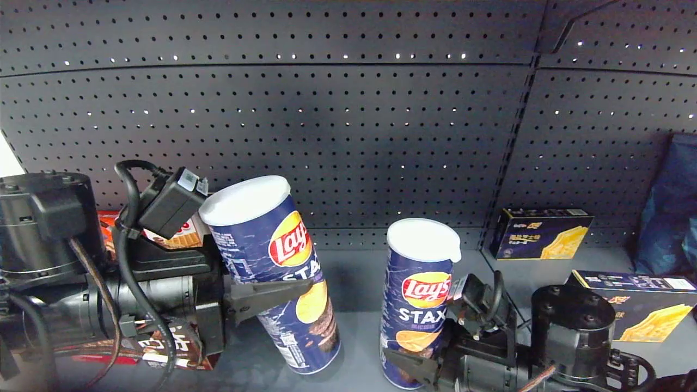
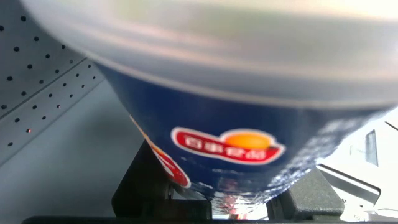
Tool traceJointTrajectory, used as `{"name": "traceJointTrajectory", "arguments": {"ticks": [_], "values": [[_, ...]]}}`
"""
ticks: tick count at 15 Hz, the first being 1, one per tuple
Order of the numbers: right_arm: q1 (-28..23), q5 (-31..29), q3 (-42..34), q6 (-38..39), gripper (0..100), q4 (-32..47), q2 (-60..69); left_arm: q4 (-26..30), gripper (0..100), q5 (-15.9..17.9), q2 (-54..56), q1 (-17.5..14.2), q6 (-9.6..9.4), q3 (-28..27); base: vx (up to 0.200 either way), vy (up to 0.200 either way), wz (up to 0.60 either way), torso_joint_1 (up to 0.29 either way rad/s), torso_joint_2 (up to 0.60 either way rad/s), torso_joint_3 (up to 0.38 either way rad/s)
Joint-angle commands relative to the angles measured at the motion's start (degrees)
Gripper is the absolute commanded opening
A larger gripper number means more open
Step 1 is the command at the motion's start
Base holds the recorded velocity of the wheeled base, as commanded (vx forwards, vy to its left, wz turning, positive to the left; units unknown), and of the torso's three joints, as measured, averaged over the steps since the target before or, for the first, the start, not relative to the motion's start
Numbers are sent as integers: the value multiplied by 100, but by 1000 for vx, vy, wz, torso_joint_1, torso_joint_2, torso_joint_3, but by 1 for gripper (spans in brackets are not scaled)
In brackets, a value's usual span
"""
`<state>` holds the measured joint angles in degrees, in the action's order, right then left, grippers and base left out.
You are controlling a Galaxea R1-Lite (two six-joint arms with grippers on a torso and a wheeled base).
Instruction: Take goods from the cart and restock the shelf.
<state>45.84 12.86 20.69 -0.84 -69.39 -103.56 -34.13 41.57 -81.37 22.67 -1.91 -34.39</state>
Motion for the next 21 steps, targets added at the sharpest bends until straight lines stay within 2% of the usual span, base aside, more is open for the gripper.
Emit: {"name": "traceJointTrajectory", "arguments": {"ticks": [1,4,7,8,14,19,21], "values": [[4,6,41,-4,0,-101,-261,-6,0,0,-19,0,-2,2,0,0,0,0,0,0],[4,-3,41,-21,0,-462,-516,-6,0,9,-28,0,-2,2,0,0,0,0,0,0],[13,-144,49,-30,0,-470,-551,-6,0,9,-28,0,-2,2,0,0,0,0,0,0],[22,-144,41,-30,100,-470,-543,-6,0,9,-28,0,-2,2,0,0,0,0,0,0],[101,-363,-232,-30,100,-470,-42,-6,0,9,-19,9,-2,38,0,0,0,0,0,0],[101,-504,-1357,-48,100,-356,1831,-6,0,9,-10,9,-2,46,0,0,0,0,0,0],[75,-565,-1278,-180,100,277,2674,-6,0,9,-19,35,-2,38,0,0,0,0,0,0]]}}
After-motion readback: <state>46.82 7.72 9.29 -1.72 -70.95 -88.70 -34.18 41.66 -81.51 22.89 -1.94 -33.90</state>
